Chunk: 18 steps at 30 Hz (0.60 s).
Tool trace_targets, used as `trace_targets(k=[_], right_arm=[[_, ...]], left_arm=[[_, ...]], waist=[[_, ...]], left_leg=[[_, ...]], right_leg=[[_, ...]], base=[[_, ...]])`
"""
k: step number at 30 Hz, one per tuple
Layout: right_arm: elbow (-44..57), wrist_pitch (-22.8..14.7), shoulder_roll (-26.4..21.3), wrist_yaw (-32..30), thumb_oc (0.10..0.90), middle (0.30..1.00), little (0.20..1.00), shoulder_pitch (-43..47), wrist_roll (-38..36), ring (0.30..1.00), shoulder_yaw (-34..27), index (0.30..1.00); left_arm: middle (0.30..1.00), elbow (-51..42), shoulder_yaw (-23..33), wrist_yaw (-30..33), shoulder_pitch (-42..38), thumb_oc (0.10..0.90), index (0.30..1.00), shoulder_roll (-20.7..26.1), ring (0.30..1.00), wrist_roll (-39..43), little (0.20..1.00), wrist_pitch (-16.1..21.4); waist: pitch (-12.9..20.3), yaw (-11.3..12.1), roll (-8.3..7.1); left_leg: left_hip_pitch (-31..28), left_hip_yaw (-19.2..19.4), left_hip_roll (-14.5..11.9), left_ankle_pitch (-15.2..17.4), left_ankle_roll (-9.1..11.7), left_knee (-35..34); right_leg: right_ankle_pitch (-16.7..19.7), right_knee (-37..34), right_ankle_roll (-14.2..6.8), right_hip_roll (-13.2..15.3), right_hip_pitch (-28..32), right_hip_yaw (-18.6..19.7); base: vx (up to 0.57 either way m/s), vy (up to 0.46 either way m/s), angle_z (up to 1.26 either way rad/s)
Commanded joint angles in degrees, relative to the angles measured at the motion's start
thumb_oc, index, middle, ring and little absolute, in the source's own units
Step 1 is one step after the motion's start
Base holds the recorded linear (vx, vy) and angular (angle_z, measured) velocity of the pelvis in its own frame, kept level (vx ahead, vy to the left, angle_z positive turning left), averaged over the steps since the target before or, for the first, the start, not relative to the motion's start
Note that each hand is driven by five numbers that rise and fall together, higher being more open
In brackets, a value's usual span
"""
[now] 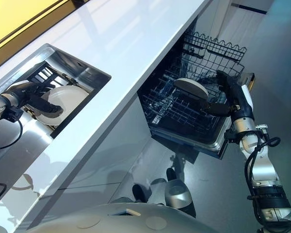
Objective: Pick up plates and place into dishwasher.
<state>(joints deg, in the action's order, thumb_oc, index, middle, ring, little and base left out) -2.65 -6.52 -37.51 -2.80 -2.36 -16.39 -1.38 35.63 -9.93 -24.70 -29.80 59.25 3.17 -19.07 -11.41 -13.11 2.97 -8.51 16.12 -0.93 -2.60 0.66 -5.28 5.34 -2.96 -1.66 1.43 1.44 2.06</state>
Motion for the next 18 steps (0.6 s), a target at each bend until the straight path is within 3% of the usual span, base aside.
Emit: trace_targets(k=[1,10,15,16,18], right_arm=[[7.35,-5.06,-3.06,0.43,0.800,0.900,0.900,3.68,-2.66,0.900,-0.69,0.900],[6.85,-4.35,-4.38,2.30,0.800,0.900,0.900,2.85,-4.18,0.900,1.64,0.900],[7.08,-4.20,-5.00,2.14,0.800,0.900,0.900,2.06,-4.41,0.900,2.40,0.900],[7.22,-4.35,-4.80,1.85,0.800,0.900,0.900,1.91,-4.16,0.900,2.42,0.900],[7.47,-4.44,-4.53,1.30,0.800,0.900,0.900,1.71,-3.67,0.900,2.38,0.900]], left_arm=[[0.900,5.04,-3.13,1.57,-8.22,0.800,0.900,4.22,0.900,-3.56,0.900,0.19],[0.900,15.11,-7.77,4.47,-14.51,0.800,0.900,2.61,0.900,-5.52,0.900,0.15],[0.900,18.16,-8.79,4.38,-16.90,0.800,0.900,2.18,0.900,0.94,0.900,-1.58],[0.738,18.76,-8.19,2.22,-16.62,0.611,0.738,1.31,0.738,4.93,0.711,-3.08],[0.300,18.48,-7.49,-2.89,-15.09,0.100,0.300,-0.17,0.300,9.85,0.200,-5.74]], waist=[[6.59,-1.02,2.49],[6.42,-3.55,2.10],[5.80,-4.67,1.82],[5.50,-4.82,1.74],[5.21,-4.77,1.76]], left_leg=[[2.05,-0.66,3.72,4.13,-1.97,0.35],[2.14,1.00,4.03,4.66,-2.46,0.28],[1.97,1.59,4.28,4.97,-2.81,0.28],[1.96,1.76,4.30,4.99,-2.90,0.28],[1.98,1.81,4.30,5.07,-2.99,0.28]], right_leg=[[-4.85,4.07,-6.17,-1.19,-1.40,-2.64],[-4.23,4.23,-6.67,-1.37,-2.71,-1.20],[-4.11,4.01,-6.91,-1.37,-2.86,-0.58],[-4.05,4.05,-6.95,-1.37,-3.01,-0.40],[-4.06,4.08,-7.00,-1.41,-3.11,-0.37]], base=[[0.04,0.050,-0.19],[0.06,0.048,-0.11],[0.03,0.011,-0.13],[0.01,-0.001,-0.20],[-0.01,-0.012,-0.08]])
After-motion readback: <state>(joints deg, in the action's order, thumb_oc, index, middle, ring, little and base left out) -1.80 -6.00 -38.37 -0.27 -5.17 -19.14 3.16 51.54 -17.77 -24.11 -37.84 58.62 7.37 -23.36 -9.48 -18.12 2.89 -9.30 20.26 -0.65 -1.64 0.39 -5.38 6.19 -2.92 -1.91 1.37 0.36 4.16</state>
